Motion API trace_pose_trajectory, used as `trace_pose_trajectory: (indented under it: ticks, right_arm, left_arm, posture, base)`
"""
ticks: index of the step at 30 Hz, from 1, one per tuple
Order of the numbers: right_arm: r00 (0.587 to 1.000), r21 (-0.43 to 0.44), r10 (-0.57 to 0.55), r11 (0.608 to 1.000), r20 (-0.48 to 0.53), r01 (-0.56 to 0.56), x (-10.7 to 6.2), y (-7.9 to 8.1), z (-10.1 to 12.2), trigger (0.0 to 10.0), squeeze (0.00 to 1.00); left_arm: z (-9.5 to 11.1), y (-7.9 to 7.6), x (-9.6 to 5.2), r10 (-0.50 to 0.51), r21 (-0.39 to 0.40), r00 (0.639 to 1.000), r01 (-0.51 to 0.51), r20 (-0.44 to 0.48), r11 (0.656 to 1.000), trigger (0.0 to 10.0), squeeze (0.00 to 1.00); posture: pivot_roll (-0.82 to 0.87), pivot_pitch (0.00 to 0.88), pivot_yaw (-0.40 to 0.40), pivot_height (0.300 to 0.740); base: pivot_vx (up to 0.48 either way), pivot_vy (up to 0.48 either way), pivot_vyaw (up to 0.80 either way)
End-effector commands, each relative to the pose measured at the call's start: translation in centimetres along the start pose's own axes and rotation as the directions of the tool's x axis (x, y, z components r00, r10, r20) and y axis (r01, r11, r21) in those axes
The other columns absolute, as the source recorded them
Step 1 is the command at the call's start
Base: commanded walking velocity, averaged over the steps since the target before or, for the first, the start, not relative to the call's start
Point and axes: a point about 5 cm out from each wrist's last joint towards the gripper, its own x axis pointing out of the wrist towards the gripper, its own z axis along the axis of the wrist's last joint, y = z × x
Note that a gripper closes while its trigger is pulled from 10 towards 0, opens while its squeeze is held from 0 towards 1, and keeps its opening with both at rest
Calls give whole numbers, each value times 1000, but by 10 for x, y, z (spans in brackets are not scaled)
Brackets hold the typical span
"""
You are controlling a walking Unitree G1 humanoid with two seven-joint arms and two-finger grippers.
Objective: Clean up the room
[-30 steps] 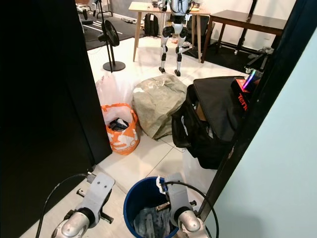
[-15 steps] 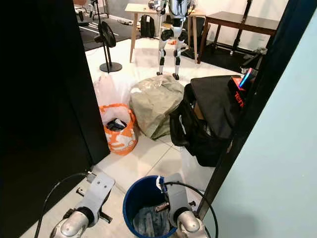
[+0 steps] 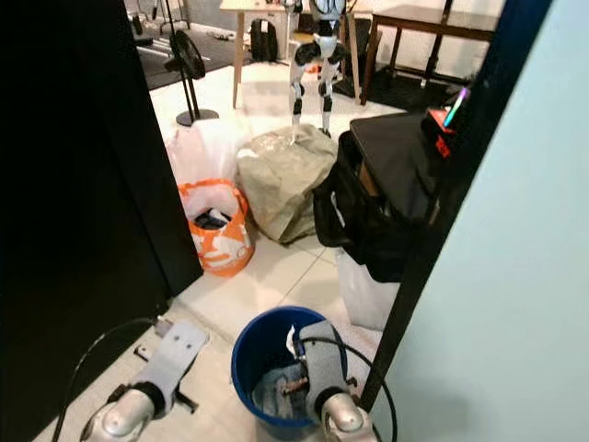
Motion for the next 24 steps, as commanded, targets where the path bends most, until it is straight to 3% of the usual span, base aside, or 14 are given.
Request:
trace_pose_trajectory:
  ticks: [1, 14, 24]
  right_arm:
    - [1000, 10, 0, 1000, 1, 0, 0, 1, -1, 10000, 0]
    - [999, -47, 45, 998, 12, -44, 11, 0, 15, 10000, 0]
    - [998, -70, 62, 996, 10, -61, 25, 8, 33, 10000, 0]
  left_arm:
    - [-5, 1, -3, -13, 20, 1000, 13, -14, 1000, 10000, 0]
    - [-6, 1, -1, -13, 24, 1000, 13, -14, 1000, 10000, 0]
    - [-3, 8, -1, -71, 116, 997, 66, 36, 991, 10000, 0]
  posture:
    - [113, 162, 6, 633]
    - [85, 193, -36, 608]
    - [52, 270, -88, 608]
  base:
    - [0, 0, 0]
    - [0, 0, 0]
    - [0, 0, 0]
